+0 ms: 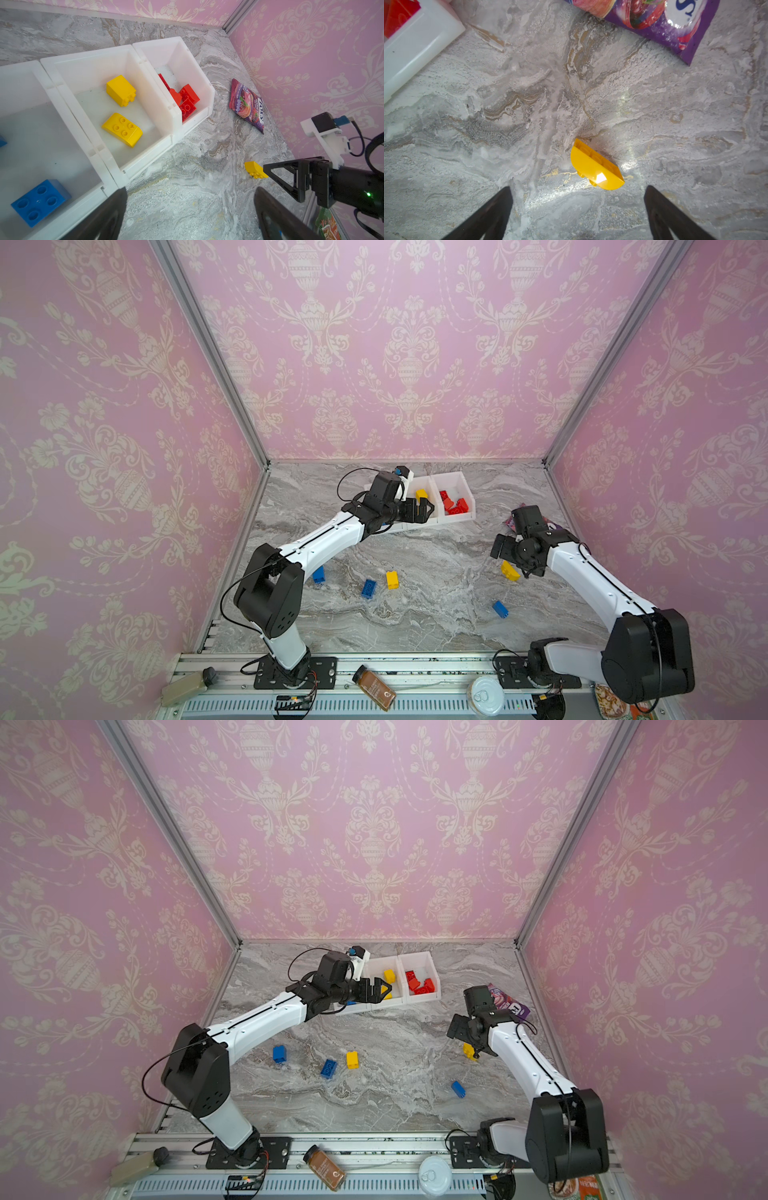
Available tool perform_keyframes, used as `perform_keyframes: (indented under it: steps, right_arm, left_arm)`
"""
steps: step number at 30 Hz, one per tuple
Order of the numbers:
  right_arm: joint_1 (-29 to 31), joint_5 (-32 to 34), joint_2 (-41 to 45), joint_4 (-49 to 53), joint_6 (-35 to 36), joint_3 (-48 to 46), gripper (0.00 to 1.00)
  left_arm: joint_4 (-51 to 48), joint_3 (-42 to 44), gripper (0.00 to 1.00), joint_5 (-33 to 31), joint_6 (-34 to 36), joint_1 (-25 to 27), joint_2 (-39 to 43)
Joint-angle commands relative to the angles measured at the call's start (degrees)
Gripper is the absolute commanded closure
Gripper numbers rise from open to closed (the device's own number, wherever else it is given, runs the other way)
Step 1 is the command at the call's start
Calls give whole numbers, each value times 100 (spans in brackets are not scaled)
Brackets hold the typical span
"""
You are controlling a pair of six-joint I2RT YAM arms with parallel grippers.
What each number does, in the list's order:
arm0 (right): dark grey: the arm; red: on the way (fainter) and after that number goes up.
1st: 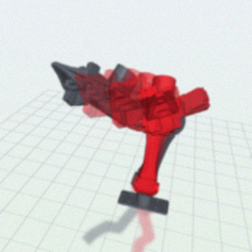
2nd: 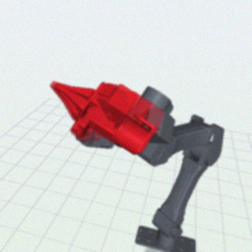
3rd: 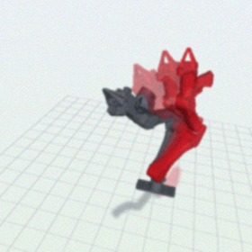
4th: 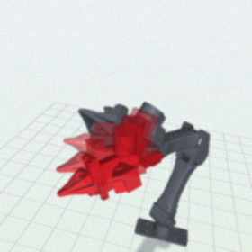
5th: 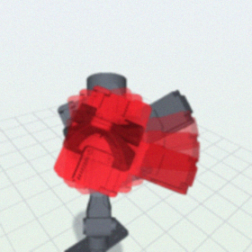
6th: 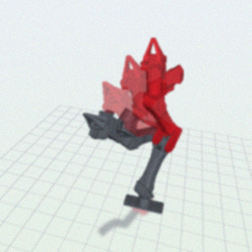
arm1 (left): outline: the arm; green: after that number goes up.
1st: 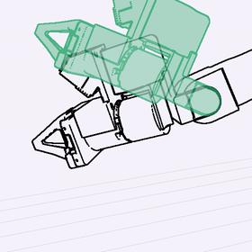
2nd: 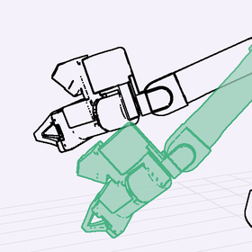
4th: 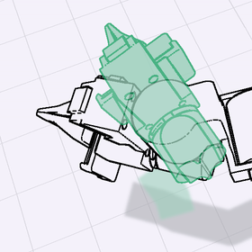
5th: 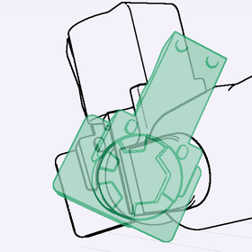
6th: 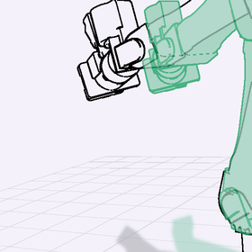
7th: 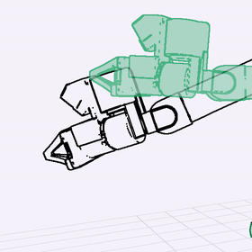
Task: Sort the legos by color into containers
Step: 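Grasp the yellow brick with the right gripper while the left draws back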
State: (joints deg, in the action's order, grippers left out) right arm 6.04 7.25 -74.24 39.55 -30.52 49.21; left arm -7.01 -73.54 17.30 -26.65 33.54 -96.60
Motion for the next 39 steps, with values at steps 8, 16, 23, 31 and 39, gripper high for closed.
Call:
perform_keyframes:
  steps: [8,16,23,31,39]
  right_arm:
    - [-53,-11,-976,-255,858,133,0]
    - [-47,-16,-1125,-302,1075,-5,5]
    - [-50,-249,-1231,-319,1105,-84,11]
    - [-22,-449,-1315,-183,1139,-173,19]
    - [122,-216,-1145,-121,1049,-195,31]
  left_arm:
    - [-161,399,1,-34,38,-64,490]
    - [-161,481,1,-51,29,-102,598]
    - [-142,507,1,-60,5,-119,624]
    - [-99,619,1,-65,-37,-146,703]
    - [-50,674,1,-51,-52,-181,756]
